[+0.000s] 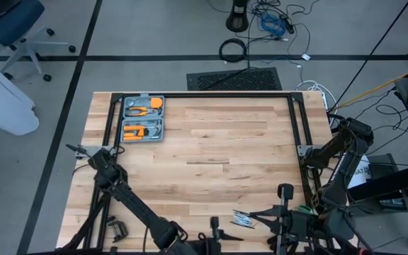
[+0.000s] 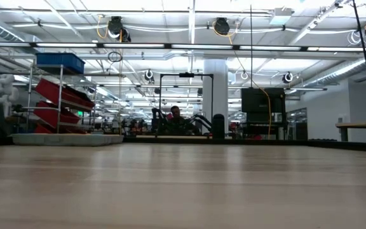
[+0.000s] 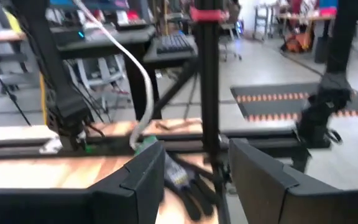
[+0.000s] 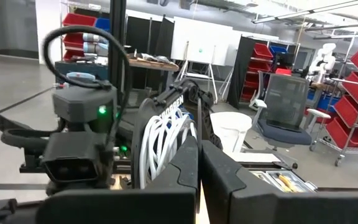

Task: Coil cords
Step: Coil the white wire on the spool

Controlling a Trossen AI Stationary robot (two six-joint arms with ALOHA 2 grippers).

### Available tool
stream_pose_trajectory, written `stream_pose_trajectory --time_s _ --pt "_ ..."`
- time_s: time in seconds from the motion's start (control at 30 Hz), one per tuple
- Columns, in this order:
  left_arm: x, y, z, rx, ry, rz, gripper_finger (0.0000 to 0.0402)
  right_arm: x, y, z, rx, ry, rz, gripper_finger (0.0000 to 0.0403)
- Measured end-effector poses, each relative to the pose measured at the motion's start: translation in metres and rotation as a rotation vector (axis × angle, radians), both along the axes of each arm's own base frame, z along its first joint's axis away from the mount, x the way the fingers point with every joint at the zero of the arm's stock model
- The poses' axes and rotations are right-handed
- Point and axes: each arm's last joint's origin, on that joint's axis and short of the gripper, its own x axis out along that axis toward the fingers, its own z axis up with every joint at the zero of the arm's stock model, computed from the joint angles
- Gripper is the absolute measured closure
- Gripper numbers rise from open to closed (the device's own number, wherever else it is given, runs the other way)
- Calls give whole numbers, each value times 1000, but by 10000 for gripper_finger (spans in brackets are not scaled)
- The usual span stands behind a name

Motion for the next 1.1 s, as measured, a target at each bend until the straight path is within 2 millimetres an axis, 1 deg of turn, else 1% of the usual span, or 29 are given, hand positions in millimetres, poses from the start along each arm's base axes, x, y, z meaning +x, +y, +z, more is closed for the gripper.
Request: stream_pose_trajectory --time_s 0.17,0.3,0.37,0.43,0.57,0.7,0.93,1.1 --pt "11 7 -1 -65 -103 61 218 0 0 1 -1 -5 1 403" --pt "18 11 -2 -81 -122 -7 218 0 0 1 -1 -5 4 403" --pt "21 15 -2 -74 -119 -5 218 0 0 1 -2 -9 23 403" --pt "27 21 -7 -56 -120 23 218 0 1 1 -5 -10 25 403" --pt "36 27 -17 54 -165 105 218 0 1 2 -4 -11 25 403" --pt "40 28 -22 87 -196 70 218 0 1 2 -4 -11 25 403" --pt "48 40 -22 92 -196 72 218 0 1 2 -4 -11 26 403" --pt "56 49 -22 70 -214 -24 218 0 1 1 -4 -11 27 403"
